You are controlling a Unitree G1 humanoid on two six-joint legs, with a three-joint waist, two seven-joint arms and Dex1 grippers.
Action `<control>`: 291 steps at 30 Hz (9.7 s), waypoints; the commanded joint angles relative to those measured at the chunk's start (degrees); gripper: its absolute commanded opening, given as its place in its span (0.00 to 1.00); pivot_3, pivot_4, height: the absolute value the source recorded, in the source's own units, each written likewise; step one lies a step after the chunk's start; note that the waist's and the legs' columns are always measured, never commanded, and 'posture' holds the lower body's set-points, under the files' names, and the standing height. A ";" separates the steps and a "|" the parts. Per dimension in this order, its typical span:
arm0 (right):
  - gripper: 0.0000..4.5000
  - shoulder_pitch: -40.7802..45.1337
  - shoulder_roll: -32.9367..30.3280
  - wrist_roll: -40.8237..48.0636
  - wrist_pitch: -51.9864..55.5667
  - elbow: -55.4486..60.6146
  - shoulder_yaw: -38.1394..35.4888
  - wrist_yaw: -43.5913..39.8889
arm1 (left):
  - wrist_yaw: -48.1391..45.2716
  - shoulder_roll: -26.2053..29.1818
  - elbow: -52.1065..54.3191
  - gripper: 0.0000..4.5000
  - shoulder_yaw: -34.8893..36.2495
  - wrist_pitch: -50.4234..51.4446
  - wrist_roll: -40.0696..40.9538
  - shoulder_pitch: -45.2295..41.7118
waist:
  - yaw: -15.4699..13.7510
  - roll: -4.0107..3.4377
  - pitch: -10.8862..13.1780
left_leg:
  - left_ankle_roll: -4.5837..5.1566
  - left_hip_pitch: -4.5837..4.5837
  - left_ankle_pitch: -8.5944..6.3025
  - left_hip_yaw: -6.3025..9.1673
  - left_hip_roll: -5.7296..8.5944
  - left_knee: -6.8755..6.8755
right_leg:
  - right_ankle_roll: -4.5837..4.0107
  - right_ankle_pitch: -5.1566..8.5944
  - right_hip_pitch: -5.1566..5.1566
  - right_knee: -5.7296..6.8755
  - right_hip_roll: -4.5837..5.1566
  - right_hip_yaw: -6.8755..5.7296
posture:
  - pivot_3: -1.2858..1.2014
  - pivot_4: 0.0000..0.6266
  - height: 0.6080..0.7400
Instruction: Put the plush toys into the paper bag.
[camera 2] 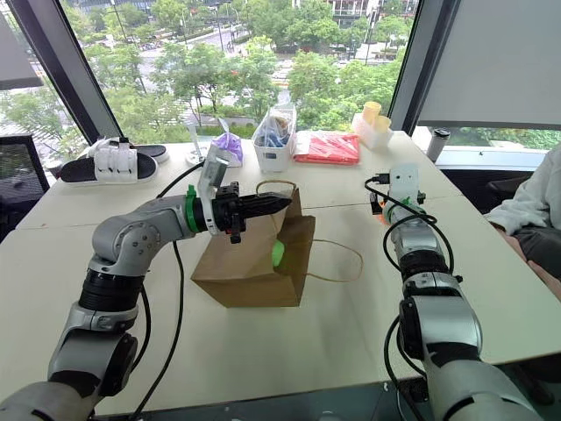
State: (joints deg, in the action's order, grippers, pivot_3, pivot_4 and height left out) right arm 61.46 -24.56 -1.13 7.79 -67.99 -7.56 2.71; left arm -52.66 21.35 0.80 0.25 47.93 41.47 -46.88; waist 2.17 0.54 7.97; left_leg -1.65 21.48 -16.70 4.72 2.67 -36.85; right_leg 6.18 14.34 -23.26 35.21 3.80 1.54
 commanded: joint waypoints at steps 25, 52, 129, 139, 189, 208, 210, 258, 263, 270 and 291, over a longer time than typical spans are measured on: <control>0.00 1.91 0.72 -3.29 -0.81 -2.63 1.79 0.92 | 4.97 -0.18 4.67 0.00 3.24 -0.34 3.38 2.21 | 0.43 -0.01 0.01 | 0.01 -0.07 0.00 0.00 -0.03 -0.10 | 0.01 0.00 0.07 0.04 -0.09 0.01 | 0.52 0.24 1.00; 0.00 -35.65 -29.14 14.49 2.94 81.72 8.79 -63.96 | -9.52 5.44 -1.44 0.00 -0.74 -0.92 2.23 -2.99 | -1.65 -0.01 0.05 | 0.52 -0.47 -0.30 0.08 -0.09 -0.24 | 0.02 0.02 0.50 -0.10 -0.12 -0.08 | 0.52 0.24 1.00; 0.99 -63.77 0.83 77.28 66.00 91.82 -31.99 -16.14 | -5.63 0.44 -0.90 0.00 2.97 -0.64 4.89 -2.38 | -2.84 0.13 -0.04 | 0.52 -0.14 -0.30 0.07 -0.08 -0.29 | 0.02 0.01 0.20 -0.06 -0.04 -0.06 | 0.52 0.24 1.00; 0.24 -61.77 4.74 86.90 57.22 89.98 -25.70 -4.92 | -4.64 1.11 0.29 0.00 2.85 -0.34 5.58 -1.34 | -2.75 0.11 -0.04 | 0.53 -0.14 -0.29 0.08 -0.11 -0.28 | 0.02 0.01 0.17 -0.04 -0.12 -0.06 | 0.52 0.24 1.00; 1.00 -57.26 -11.25 104.71 29.08 97.25 -19.55 0.91 | -16.17 -4.73 -30.78 0.99 1.05 -20.01 -15.05 -14.73 | -2.86 0.12 -0.02 | 0.70 -0.06 -0.38 0.07 -0.15 -0.31 | 0.04 0.02 0.20 -0.03 -0.19 -0.09 | 0.52 0.24 1.00; 0.88 -82.74 -15.25 100.83 33.17 106.25 -32.22 -15.65 | -8.84 2.42 -7.90 1.00 5.15 -1.72 -5.15 3.50 | -3.04 0.11 -0.03 | 0.80 -0.15 -0.44 0.16 -0.23 -0.30 | 0.03 0.02 0.29 -0.09 -0.17 -0.07 | 0.52 0.24 1.00; 0.70 -85.82 -16.59 93.36 34.24 107.34 -29.27 -18.37 | -9.32 3.13 -6.26 1.00 5.01 -0.47 -4.01 4.95 | -2.94 0.16 -0.02 | 0.80 -0.12 -0.45 0.14 -0.23 -0.28 | 0.03 0.02 0.29 -0.09 -0.16 -0.05 | 0.52 0.24 1.00; 0.00 -59.75 -5.48 70.40 37.84 101.54 -1.07 -18.22 | -6.80 -4.81 -1.28 0.19 -16.97 -17.16 -19.67 10.39 | -2.88 0.15 -0.03 | 0.76 -0.21 -0.43 0.05 -0.19 -0.35 | -0.07 0.09 0.35 -0.16 -0.13 -0.08 | 0.52 0.24 1.00; 0.00 -61.41 -6.03 72.43 37.64 102.90 -2.65 -18.51 | -5.60 -4.62 -1.89 0.03 -16.29 -17.86 -20.67 9.64 | -2.91 0.15 -0.03 | 0.76 -0.21 -0.43 0.05 -0.19 -0.34 | -0.07 0.09 0.34 -0.15 -0.13 -0.09 | 0.52 0.24 1.00; 0.00 -66.92 -9.34 77.08 37.05 105.16 -8.44 -21.86 | -5.41 -5.45 -5.63 0.03 -15.89 -29.44 -24.64 7.59 | -2.98 0.16 -0.03 | 0.76 -0.21 -0.43 0.06 -0.18 -0.36 | -0.06 0.09 0.37 -0.16 -0.13 -0.10 | 0.52 0.24 1.00; 0.00 -70.20 -10.59 74.86 35.77 102.82 -11.82 -24.43 | -22.94 -0.95 -44.08 0.03 -8.98 -58.42 -28.77 -9.25 | -2.88 0.17 -0.03 | 0.81 -0.23 -0.45 0.08 -0.16 -0.38 | -0.05 0.09 0.41 -0.14 -0.21 -0.15 | 0.52 0.24 1.00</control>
State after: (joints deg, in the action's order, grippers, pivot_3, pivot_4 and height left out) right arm -8.53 -34.88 73.62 44.66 33.60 -17.63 -21.16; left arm -75.25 19.96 -41.67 -9.26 -7.52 14.09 -55.08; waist -0.71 0.72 7.95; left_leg -0.84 21.25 -17.15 4.79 2.51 -37.23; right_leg 6.14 14.43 -22.86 35.07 3.60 1.39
